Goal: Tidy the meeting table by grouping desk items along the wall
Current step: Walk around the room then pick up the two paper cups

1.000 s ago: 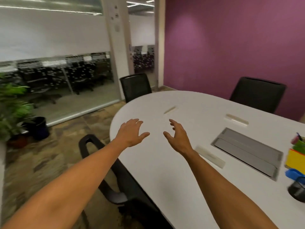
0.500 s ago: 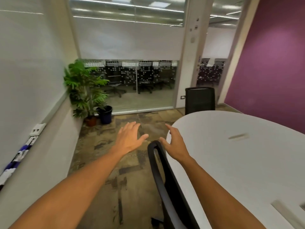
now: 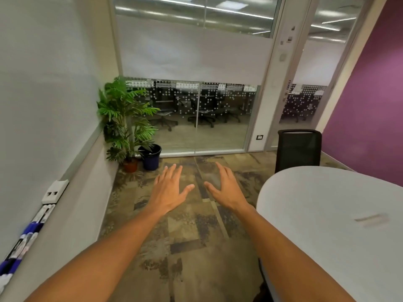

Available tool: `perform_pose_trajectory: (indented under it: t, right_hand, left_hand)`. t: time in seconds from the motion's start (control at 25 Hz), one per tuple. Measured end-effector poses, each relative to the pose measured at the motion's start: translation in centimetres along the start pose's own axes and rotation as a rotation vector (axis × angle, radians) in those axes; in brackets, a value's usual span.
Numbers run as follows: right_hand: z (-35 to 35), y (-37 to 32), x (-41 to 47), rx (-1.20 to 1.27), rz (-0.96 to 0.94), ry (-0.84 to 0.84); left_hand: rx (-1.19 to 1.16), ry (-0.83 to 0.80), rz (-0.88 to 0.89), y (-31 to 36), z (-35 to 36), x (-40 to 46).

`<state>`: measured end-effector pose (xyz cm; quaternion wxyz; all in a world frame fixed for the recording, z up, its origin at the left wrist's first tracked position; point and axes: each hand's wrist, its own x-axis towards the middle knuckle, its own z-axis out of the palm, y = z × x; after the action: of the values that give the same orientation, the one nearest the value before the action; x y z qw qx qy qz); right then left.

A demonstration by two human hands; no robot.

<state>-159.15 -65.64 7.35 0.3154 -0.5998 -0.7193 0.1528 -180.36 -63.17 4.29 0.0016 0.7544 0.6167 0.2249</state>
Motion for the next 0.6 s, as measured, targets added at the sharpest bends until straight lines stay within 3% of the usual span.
perform_pose_trajectory:
  t: [0.32, 0.6]
  right_hand:
    - [3.8, 1.9, 11.7, -0.051, -0.041, 0.033]
    - [7.1, 9.6, 25.2, -0.055, -0.026, 0.031]
  left_hand:
    - [0.017, -0.015, -0.009, -5.4, 2.6, 9.2]
    - [0.011, -0.042, -0.017, -7.0, 10.2, 23.3]
